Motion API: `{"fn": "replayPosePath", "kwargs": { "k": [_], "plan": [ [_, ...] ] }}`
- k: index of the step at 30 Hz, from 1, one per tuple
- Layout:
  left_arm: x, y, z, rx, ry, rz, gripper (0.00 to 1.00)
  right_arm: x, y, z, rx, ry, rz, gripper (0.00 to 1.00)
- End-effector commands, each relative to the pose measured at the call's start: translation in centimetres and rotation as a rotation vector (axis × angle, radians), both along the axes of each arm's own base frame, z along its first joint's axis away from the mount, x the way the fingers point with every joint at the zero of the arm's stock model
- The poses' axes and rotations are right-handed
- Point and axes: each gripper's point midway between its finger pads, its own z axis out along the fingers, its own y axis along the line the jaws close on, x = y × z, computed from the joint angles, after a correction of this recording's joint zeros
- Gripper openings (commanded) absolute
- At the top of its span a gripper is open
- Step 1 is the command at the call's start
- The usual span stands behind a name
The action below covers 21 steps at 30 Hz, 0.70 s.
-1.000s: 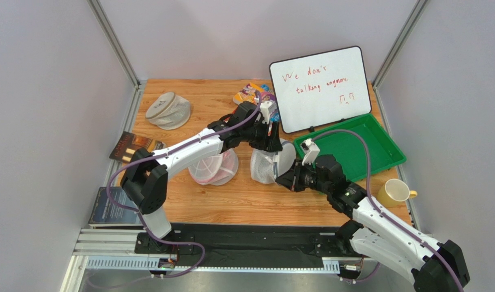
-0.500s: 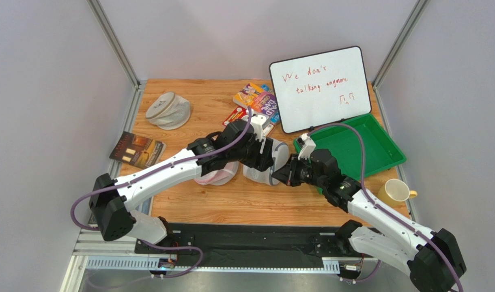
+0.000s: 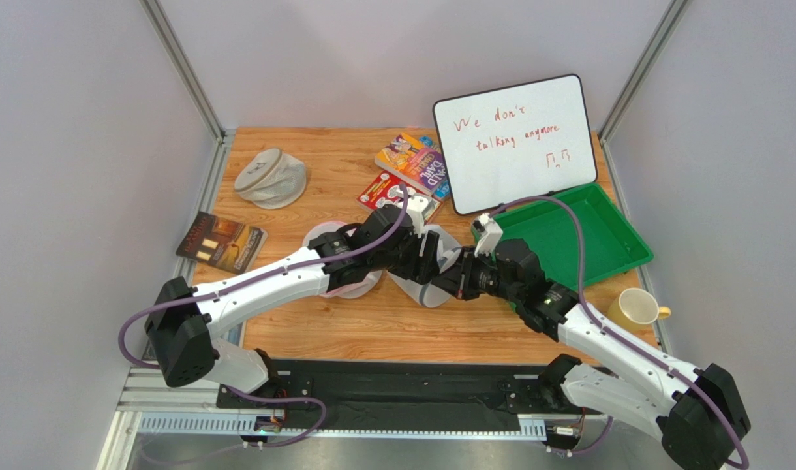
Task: Unzip the laundry bag and remove the bra
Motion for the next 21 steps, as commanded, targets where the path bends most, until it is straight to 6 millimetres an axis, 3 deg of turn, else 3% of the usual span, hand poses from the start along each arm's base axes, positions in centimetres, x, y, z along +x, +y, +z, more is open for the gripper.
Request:
{"fn": "replayPosePath", "kwargs": {
  "k": [1,11,20,21],
  "plan": [
    [1.4,-1.8,1.9,-0.077,-0.049,0.019,0.69,-0.2,1.1,2.9,0.057,-0.068,0.034,0.00],
    [1.7,-2.9,-0.2,-0.035,-0.009,-0.007,0.63,-0.4,0.5,2.9,0.041,-0.075,0.022,0.00],
    [1.6,-3.3,-0.4,-0.033,-0.007,-0.031,0.00,-0.3,0.4,2.6,0.035,-0.070,0.011,0.00],
    [1.7,-3.4,-0.2,-0.035,-0.012,-0.030,0.00,-0.3,0.4,2.4,0.033,-0.066,0.007,0.00]
  ]
}}
